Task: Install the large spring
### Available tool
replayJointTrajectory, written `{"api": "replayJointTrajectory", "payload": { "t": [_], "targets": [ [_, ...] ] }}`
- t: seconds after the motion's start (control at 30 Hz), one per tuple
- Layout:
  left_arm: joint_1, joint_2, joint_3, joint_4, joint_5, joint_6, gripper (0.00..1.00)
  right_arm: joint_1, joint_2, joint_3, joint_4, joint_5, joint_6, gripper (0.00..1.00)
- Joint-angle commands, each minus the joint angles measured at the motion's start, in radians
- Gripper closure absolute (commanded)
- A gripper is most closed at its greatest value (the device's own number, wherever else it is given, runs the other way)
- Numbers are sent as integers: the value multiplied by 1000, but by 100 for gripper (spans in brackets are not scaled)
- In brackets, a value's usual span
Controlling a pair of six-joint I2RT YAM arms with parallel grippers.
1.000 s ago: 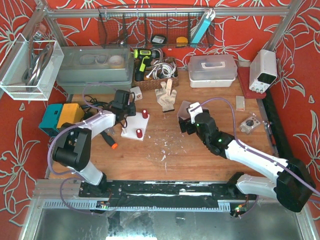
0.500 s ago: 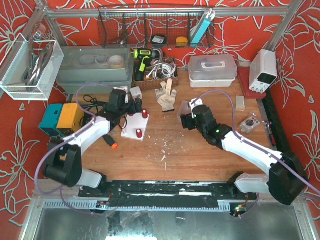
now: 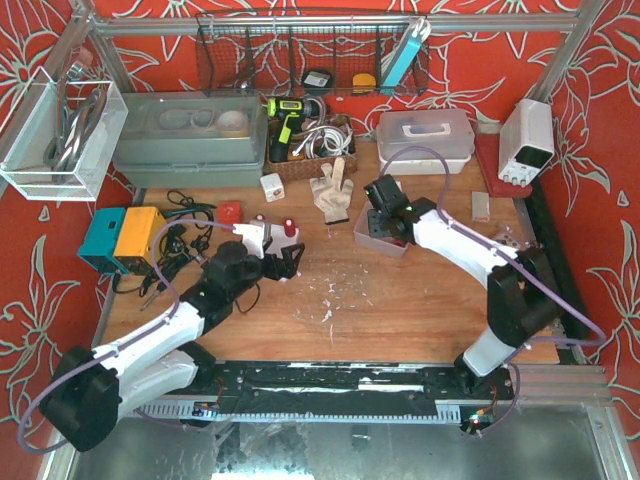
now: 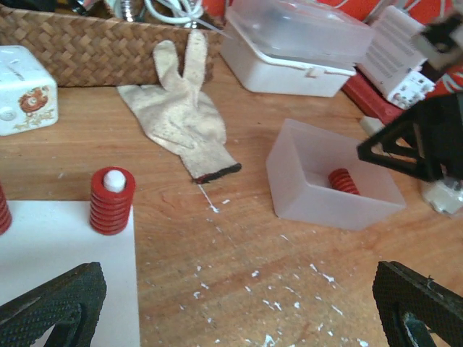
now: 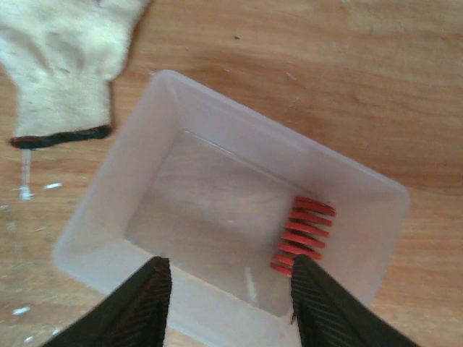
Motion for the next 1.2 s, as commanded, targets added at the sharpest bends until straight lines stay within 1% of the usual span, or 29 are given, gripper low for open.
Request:
{"api": "replayJointTrajectory", "payload": {
  "t": [0.0,0.07,0.13,0.23,0.37,0.53,0.63,0.83,1.0,1.17],
  "targets": [
    [-31,-52,-68,144,-27,22,0,-16,115,169,-266,140,178,54],
    [-32,-54,-82,162,-24,36,0,-16,200,274,-378,162,212,57],
    [-32,-49,-90,178,-22,41,0,-16,268,332,-432,166,234,58],
    [-35,-50,-70,158,-7,49,0,-17,302,348,-427,147,271,59],
    [-36,-69,-73,147,-19,49,0,-20,337,361,-454,166,351,59],
    [-46,-85,-68,137,-17,47,0,-25,380,363,-479,181,422,54],
    [-49,-80,-67,138,-18,46,0,-36,408,367,-476,217,430,53],
    [-50,-64,-62,138,-12,45,0,-58,458,377,-465,197,442,51],
    [-52,-48,-55,135,-5,45,0,-66,492,378,-443,140,455,52],
    [-52,-48,-56,129,-18,51,0,-70,514,385,-424,114,462,52]
  ]
}}
